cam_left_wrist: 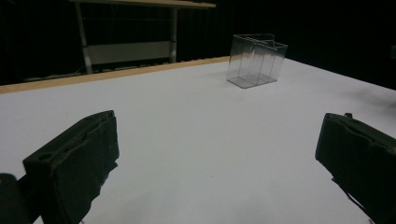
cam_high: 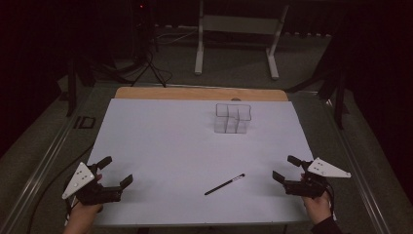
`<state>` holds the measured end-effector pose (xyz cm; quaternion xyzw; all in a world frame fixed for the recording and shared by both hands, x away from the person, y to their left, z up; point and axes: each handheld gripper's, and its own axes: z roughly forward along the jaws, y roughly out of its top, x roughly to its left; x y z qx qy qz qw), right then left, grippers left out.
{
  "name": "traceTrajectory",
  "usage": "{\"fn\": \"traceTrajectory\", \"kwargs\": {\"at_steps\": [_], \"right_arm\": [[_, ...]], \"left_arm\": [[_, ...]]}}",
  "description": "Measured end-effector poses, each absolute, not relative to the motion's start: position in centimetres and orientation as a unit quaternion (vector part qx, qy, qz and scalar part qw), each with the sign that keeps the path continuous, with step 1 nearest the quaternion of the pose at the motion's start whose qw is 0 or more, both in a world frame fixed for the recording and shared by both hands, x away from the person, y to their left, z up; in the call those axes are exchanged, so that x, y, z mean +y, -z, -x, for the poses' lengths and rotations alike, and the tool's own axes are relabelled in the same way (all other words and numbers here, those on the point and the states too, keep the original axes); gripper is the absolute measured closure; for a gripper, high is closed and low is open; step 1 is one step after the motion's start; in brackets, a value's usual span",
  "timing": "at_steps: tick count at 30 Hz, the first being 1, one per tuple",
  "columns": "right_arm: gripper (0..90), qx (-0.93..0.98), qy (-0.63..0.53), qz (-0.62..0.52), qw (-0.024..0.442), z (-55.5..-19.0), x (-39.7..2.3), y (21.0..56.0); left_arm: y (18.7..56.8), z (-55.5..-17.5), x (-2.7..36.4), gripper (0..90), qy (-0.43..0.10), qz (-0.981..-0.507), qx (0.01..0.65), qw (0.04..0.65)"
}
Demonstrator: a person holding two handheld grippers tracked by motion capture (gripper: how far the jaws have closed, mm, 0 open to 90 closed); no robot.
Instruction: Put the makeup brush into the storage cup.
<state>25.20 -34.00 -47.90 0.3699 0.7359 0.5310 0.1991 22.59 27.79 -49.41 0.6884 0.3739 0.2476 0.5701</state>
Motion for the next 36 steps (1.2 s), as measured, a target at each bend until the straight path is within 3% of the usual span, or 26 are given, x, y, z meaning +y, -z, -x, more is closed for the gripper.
{"fn": "traceTrajectory", "kwargs": {"at_steps": [17, 24, 27, 36], "right_arm": [[14.1, 0.747, -0.536, -0.335, 0.206, -26.1, -33.7, 47.9], [14.2, 0.758, -0.541, -0.317, 0.178, -26.8, -33.2, 47.0], [14.2, 0.783, -0.524, -0.305, 0.14, -27.7, -32.5, 46.6], [14.2, 0.831, -0.488, -0.252, 0.087, -29.3, -30.2, 47.0]], "left_arm": [[49.0, -22.0, 27.8, 2.1, -0.242, -0.679, 0.389, 0.574], [49.1, -22.2, 27.7, 2.1, -0.242, -0.685, 0.384, 0.571], [49.1, -22.0, 27.8, 2.1, -0.241, -0.683, 0.386, 0.571], [49.1, -21.9, 27.7, 2.1, -0.241, -0.685, 0.382, 0.571]]}}
